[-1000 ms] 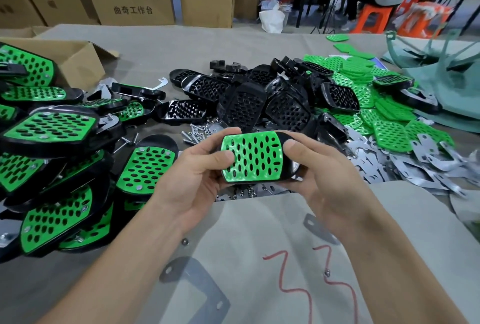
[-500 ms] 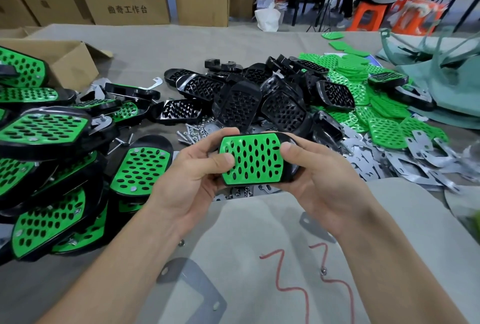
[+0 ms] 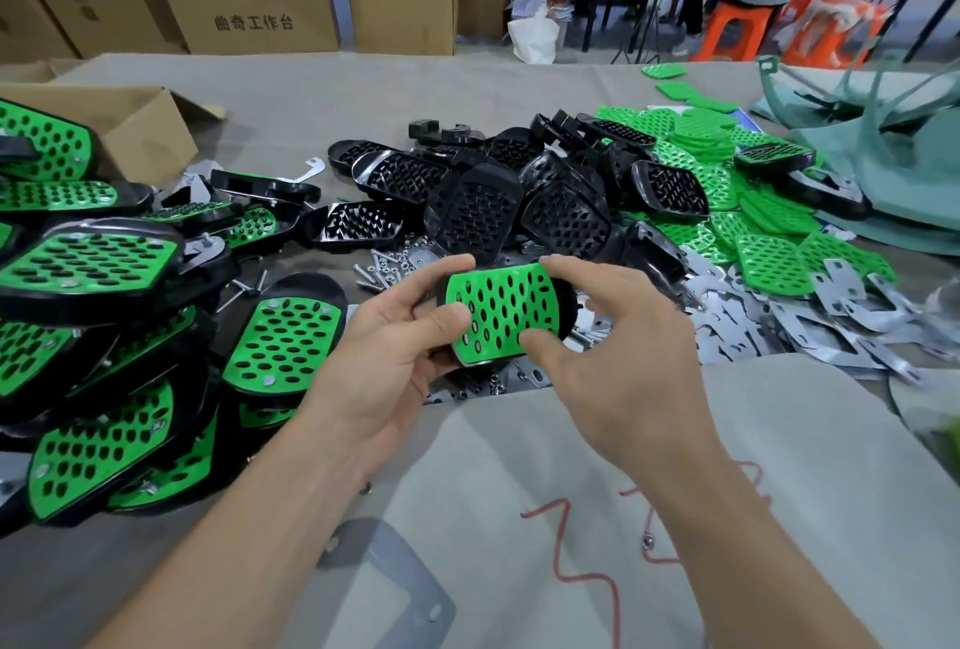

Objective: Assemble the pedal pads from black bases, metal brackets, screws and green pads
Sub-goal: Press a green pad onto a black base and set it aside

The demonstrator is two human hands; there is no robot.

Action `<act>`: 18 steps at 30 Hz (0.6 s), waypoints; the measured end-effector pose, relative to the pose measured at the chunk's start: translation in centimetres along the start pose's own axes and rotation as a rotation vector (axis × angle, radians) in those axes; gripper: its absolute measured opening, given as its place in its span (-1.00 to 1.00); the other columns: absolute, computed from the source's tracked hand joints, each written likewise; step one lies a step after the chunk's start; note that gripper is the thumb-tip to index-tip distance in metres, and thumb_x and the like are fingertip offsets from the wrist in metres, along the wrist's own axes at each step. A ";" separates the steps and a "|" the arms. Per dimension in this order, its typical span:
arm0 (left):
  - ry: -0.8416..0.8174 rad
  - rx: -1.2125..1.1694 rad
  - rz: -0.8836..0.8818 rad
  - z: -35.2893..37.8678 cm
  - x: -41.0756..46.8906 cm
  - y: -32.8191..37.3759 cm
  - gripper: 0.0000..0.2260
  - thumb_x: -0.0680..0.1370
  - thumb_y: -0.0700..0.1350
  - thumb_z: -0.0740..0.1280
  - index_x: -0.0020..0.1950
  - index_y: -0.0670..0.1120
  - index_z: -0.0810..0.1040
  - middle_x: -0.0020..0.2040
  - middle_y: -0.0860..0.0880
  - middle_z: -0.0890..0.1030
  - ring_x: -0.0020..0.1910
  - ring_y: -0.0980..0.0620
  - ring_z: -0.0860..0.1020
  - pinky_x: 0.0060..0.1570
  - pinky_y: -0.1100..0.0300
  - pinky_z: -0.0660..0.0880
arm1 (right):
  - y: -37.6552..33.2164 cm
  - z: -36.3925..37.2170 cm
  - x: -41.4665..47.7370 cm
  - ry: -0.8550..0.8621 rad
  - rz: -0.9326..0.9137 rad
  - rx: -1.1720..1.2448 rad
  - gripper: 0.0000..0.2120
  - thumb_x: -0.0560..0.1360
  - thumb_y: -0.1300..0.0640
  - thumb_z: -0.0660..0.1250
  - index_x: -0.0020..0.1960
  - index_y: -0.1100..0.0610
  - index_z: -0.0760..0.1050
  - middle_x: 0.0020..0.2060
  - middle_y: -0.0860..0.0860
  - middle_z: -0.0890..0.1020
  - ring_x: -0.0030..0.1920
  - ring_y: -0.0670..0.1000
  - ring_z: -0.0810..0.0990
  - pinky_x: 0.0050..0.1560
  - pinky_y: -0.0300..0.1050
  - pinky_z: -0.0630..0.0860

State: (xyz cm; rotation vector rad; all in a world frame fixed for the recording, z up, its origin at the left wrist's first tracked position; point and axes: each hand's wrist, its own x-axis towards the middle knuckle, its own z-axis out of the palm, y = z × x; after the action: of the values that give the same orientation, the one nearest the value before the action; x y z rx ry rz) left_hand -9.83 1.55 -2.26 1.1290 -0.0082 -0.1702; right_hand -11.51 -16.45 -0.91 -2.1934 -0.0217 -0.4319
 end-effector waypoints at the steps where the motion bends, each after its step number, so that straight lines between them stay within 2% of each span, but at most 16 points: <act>1: 0.009 0.020 0.005 -0.1 0.0 0.0 -0.59 0.39 -0.25 0.39 0.24 -0.09 0.63 -0.02 -0.10 0.71 -0.02 -0.12 0.68 -0.02 -0.06 0.65 | -0.1 0.1 -0.2 0.014 0.007 -0.007 -0.50 0.31 0.12 0.59 0.17 -0.26 0.60 0.09 -0.21 0.58 0.05 -0.26 0.52 0.10 -0.51 0.38; 3: 0.021 0.034 -0.009 -0.3 0.0 0.0 -0.59 0.39 -0.26 0.40 0.23 -0.10 0.63 -0.01 -0.11 0.72 0.00 -0.15 0.67 0.03 -0.14 0.63 | -0.5 0.0 -0.2 0.029 0.068 0.060 -0.57 0.30 0.17 0.60 0.04 -0.24 0.64 0.00 -0.22 0.64 0.00 -0.23 0.58 0.10 -0.32 0.50; 5: 0.038 0.016 -0.047 -0.3 0.1 0.1 -0.62 0.38 -0.25 0.40 0.19 -0.09 0.66 0.03 -0.14 0.71 -0.03 -0.14 0.67 -0.07 -0.08 0.65 | -0.8 -0.2 0.0 0.024 0.169 0.185 -0.65 0.30 0.24 0.60 -0.10 -0.17 0.67 -0.17 -0.20 0.71 -0.16 -0.19 0.62 -0.05 -0.17 0.58; 7: 0.050 -0.020 -0.091 -0.3 0.1 0.2 -0.68 0.38 -0.22 0.40 0.12 -0.07 0.71 0.05 -0.16 0.70 -0.09 -0.10 0.69 -0.18 0.01 0.68 | -0.9 -0.3 0.3 0.016 0.259 0.334 -0.70 0.30 0.35 0.58 -0.20 -0.04 0.68 -0.29 -0.16 0.72 -0.33 -0.20 0.63 -0.25 -0.24 0.58; 10: 0.045 -0.039 -0.131 -0.3 0.1 0.5 -0.74 0.38 -0.12 0.42 0.03 -0.02 0.76 0.02 -0.14 0.72 -0.12 -0.09 0.69 -0.23 0.03 0.66 | -0.9 -0.7 0.6 -0.052 0.382 0.570 -0.74 0.34 0.46 0.53 -0.20 0.11 0.66 -0.35 0.01 0.72 -0.35 -0.07 0.71 -0.35 -0.31 0.56; 12: 0.053 -0.040 -0.138 -0.4 0.0 0.6 -0.74 0.37 -0.07 0.43 0.02 0.02 0.76 0.00 -0.11 0.72 -0.12 -0.07 0.68 -0.22 0.04 0.64 | -0.7 -1.0 0.7 -0.143 0.430 0.720 -0.78 0.39 0.48 0.47 -0.17 0.18 0.63 -0.40 0.04 0.69 -0.46 -0.10 0.62 -0.42 -0.35 0.48; 15: 0.104 -0.073 -0.168 -0.5 0.2 0.6 -0.74 0.36 -0.08 0.43 0.01 0.05 0.77 0.00 -0.07 0.73 -0.12 -0.03 0.69 -0.09 0.03 0.60 | -0.4 -0.9 0.9 -0.205 0.384 0.756 -0.80 0.44 0.46 0.43 -0.15 0.18 0.62 -0.42 0.01 0.66 -0.50 -0.13 0.44 -0.45 -0.36 0.35; 18: 0.171 -0.136 -0.195 -0.5 0.3 0.7 -0.72 0.35 -0.12 0.41 0.00 0.02 0.78 -0.01 -0.07 0.74 -0.17 0.00 0.71 -0.03 0.03 0.60 | -0.7 -0.5 0.6 -0.205 0.287 0.762 -0.82 0.44 0.49 0.42 -0.13 0.24 0.62 -0.41 0.02 0.68 -0.50 -0.17 0.53 -0.45 -0.41 0.40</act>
State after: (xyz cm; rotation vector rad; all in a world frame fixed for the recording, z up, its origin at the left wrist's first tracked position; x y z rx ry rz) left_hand -9.36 2.26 -1.87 1.0042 0.2622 -0.2437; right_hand -11.22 -16.52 0.13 -1.4477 0.0160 -0.0143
